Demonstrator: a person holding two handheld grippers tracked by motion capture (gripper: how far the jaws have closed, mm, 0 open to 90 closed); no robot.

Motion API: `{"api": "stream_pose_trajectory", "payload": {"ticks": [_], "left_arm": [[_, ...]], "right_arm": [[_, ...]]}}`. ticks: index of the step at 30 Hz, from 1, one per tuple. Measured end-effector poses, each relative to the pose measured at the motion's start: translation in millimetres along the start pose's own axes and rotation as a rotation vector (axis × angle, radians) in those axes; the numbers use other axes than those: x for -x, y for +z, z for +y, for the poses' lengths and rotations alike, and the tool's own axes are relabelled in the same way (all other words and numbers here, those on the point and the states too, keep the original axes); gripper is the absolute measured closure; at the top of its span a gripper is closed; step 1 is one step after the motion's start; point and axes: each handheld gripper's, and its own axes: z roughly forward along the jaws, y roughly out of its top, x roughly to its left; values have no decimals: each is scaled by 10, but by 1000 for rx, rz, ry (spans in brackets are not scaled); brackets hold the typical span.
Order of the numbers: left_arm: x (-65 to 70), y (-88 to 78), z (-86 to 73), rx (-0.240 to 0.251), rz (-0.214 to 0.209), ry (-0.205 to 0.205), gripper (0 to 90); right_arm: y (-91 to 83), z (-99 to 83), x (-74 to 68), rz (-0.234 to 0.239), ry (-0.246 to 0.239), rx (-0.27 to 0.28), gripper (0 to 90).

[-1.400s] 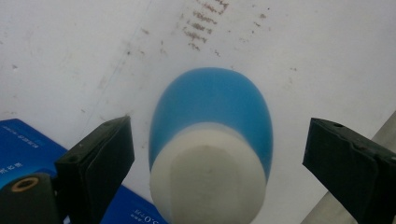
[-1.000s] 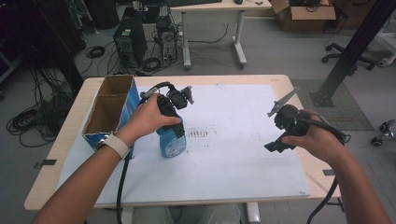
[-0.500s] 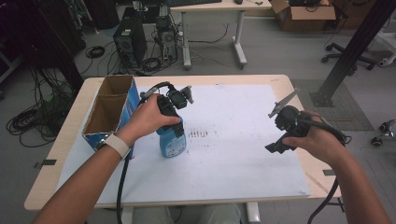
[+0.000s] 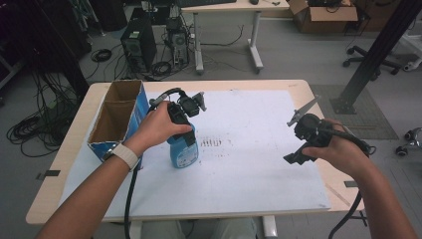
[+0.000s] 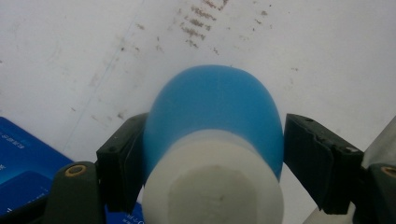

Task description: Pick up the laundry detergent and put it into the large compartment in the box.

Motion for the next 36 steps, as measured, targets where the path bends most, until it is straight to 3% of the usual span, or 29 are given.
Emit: {"api": "stream_pose_trajectory", "payload": {"ticks": [17,36], "left_arm": [[-24,-11,-22,12,19,-10,364],[-26,-27,-32,13,21,-5,375]], "right_arm": [[17,-2,0,2,3,1,106],[33,-10,1,6,3,-2,107]]}}
